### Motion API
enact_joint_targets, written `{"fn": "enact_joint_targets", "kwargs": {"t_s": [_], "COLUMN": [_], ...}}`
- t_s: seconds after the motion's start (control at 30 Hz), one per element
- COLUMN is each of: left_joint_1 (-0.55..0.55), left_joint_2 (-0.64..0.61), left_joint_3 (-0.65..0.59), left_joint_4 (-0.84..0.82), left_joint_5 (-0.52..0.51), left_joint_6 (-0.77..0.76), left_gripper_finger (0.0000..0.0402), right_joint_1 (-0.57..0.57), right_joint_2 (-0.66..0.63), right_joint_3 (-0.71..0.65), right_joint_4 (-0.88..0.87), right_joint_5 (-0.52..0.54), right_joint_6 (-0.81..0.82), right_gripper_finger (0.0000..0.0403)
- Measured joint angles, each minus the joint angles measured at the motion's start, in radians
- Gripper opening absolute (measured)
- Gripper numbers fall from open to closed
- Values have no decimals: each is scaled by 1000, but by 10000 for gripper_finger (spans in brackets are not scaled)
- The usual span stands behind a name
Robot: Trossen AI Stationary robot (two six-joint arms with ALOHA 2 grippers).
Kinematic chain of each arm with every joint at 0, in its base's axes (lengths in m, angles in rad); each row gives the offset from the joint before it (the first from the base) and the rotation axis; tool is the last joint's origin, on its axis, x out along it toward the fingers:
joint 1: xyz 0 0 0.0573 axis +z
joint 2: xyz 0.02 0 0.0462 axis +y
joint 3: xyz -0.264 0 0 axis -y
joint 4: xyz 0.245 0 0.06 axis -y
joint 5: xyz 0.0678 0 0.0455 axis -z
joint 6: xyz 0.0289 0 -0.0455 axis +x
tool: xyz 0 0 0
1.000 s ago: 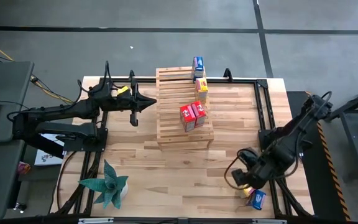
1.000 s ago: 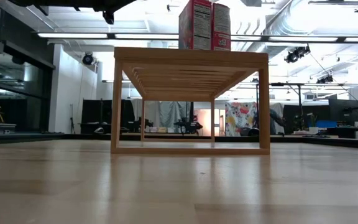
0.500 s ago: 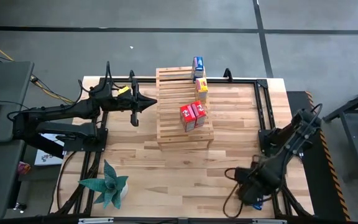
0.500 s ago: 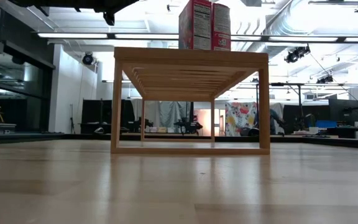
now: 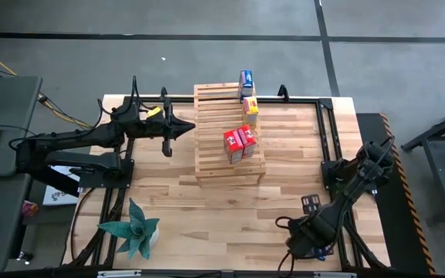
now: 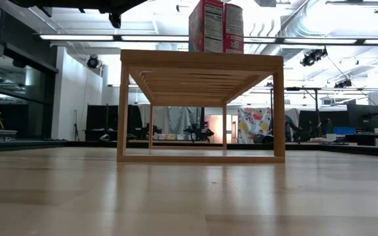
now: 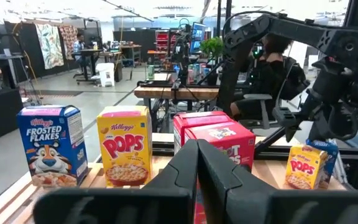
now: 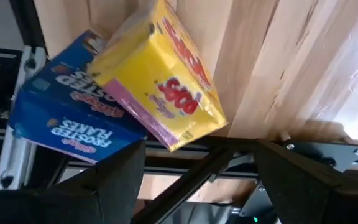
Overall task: Stack cereal on shelf
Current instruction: Put the yellow cereal box on the shelf aligned with the other yellow cereal box
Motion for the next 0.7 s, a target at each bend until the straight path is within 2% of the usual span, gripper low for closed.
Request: {"fn": "enact_joint_targets", "kwargs": {"t_s": [0.2,0.7], "left_joint_1": [0,0], "left_joint_2": [0,0], "left_joint_3": [0,0], "left_joint_4": [0,3], "left_joint_5": [0,-3], "left_joint_6": [-59,2], "left_gripper_finger": [3,3], "right_joint_1": [9,56], "right_joint_2": [0,0], "right_joint_3": [0,0], "right_joint_4": [19,38], "right_joint_5": [-29,70], "right_joint_6": [-10,-133], "right_gripper_finger": [291,291]}}
